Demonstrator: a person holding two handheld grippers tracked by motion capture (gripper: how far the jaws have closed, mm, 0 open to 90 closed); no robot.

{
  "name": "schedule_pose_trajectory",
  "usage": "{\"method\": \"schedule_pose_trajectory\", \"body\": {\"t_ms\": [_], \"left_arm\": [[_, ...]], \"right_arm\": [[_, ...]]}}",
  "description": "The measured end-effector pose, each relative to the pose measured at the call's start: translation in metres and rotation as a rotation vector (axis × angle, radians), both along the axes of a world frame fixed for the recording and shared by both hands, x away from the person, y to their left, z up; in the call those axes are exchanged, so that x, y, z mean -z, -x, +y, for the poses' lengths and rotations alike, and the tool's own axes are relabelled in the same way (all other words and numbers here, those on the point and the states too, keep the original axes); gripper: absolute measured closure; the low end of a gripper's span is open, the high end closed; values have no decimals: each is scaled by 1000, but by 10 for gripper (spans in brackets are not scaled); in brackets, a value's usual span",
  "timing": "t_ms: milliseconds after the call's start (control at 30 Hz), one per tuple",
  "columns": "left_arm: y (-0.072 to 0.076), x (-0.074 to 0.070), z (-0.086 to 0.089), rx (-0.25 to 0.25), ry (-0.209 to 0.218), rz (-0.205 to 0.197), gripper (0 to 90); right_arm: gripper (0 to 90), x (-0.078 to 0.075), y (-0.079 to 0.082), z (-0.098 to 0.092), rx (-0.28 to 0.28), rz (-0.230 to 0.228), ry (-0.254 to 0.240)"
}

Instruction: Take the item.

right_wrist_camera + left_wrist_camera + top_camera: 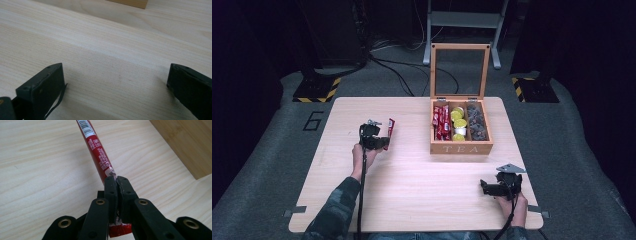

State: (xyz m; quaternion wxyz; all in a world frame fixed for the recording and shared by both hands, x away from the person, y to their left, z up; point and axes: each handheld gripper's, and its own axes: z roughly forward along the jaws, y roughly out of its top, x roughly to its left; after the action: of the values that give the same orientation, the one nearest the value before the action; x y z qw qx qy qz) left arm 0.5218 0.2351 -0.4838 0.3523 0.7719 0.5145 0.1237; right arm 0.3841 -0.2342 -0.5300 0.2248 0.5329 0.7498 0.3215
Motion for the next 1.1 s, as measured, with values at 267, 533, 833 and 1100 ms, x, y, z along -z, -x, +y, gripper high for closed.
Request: {"method": "schedule_pose_trajectory", "body": {"t_ms": [267, 533, 833, 1100], "left_arm": [[-2, 10, -3, 6, -7, 27, 861], [0, 17, -3, -4, -2, 44, 851], [4, 15, -3, 2, 9, 48, 766], [12, 8, -6, 8, 4, 42, 527]], "right_arm": [[6, 0, 0, 0, 0, 0, 0], [6, 0, 0, 0, -1, 0, 0], [6, 0, 0, 0, -1, 0, 0], [6, 0, 0, 0, -1, 0, 0]]}}
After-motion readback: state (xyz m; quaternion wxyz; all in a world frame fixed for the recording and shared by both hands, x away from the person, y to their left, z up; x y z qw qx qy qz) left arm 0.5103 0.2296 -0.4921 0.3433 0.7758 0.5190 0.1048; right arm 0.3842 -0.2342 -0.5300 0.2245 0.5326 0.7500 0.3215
